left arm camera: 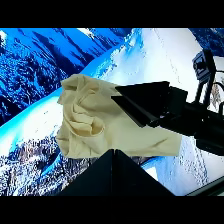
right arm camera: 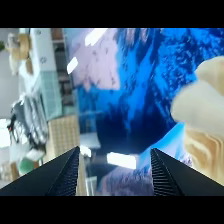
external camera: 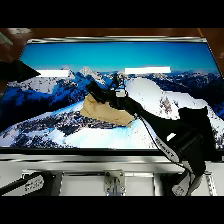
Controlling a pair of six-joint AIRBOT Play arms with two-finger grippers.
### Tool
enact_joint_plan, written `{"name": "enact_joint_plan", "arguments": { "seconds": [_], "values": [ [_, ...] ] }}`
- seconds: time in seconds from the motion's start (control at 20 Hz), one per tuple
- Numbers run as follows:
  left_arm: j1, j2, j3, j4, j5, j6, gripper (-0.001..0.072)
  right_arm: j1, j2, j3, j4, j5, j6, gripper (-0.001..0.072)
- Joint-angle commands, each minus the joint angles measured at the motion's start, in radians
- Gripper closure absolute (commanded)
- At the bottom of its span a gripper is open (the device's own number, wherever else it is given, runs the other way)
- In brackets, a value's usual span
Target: Fold the shirts.
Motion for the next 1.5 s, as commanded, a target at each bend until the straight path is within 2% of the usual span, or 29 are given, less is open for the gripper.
{"name": "enact_joint_plan", "arguments": {
  "seconds": [0.0,0.1,0.15,0.35,0.4,0.45,0.5,0.6,0.75,0.85,1.0,1.1,1.15,1.25,1.35,1.45],
  "values": [
    [-0.007,0.001,-0.005,0.0,0.003,0.003,0.067,-0.059,0.005,0.012,-0.037,0.223,-0.026,0.0147],
    [-0.007,0.001,-0.005,0.0,0.002,0.003,0.067,-0.141,0.024,0.012,-0.166,0.405,-0.02,0.0147],
    [-0.008,0.001,-0.005,0.0,0.002,0.011,0.067,-0.197,0.04,0.012,-0.296,0.519,0.025,0.0147],
    [-0.007,0.0,-0.005,0.004,0.003,0.019,0.067,-0.435,0.129,0.011,-1.003,1.001,0.343,0.0131],
    [-0.008,0.0,-0.005,0.004,0.003,0.019,0.067,-0.482,0.145,0.008,-1.153,1.086,0.387,0.0073],
    [-0.008,0.0,-0.005,0.004,0.003,0.018,0.067,-0.523,0.158,-0.009,-1.263,1.139,0.405,0.0073],
    [-0.008,0.0,-0.005,0.003,0.002,0.018,0.067,-0.558,0.161,-0.04,-1.294,1.151,0.405,0.0073],
    [-0.008,0.001,-0.005,0.003,0.002,0.018,0.067,-0.599,0.159,-0.123,-1.216,1.072,0.394,0.0073],
    [-0.009,0.0,-0.005,0.003,0.002,0.018,0.067,-0.599,0.159,-0.248,-0.94,0.842,0.258,0.0073],
    [-0.009,0.0,-0.005,0.003,0.002,0.017,0.067,-0.59,0.154,-0.289,-0.846,0.748,0.22,0.0073],
    [-0.009,0.0,-0.005,0.003,0.003,-0.002,0.067,-0.583,0.102,-0.29,-0.795,0.743,0.2,0.0073],
    [-0.009,0.0,-0.005,0.003,0.003,-0.002,0.067,-0.564,0.075,-0.29,-0.659,0.743,0.113,0.0075],
    [-0.009,0.0,-0.005,0.003,0.003,-0.002,0.067,-0.549,0.069,-0.29,-0.635,0.74,0.101,0.013],
    [-0.009,0.0,-0.005,0.002,0.006,-0.01,0.067,-0.533,0.069,-0.289,-0.616,0.737,0.101,0.0656],
    [-0.009,0.0,-0.005,0.002,0.006,-0.009,0.067,-0.554,0.077,-0.265,-0.533,0.792,0.013,0.0651],
    [-0.009,0.0,-0.005,0.003,0.006,-0.009,0.067,-0.605,0.126,-0.201,-0.532,0.862,-0.009,0.0651]
  ]
}}
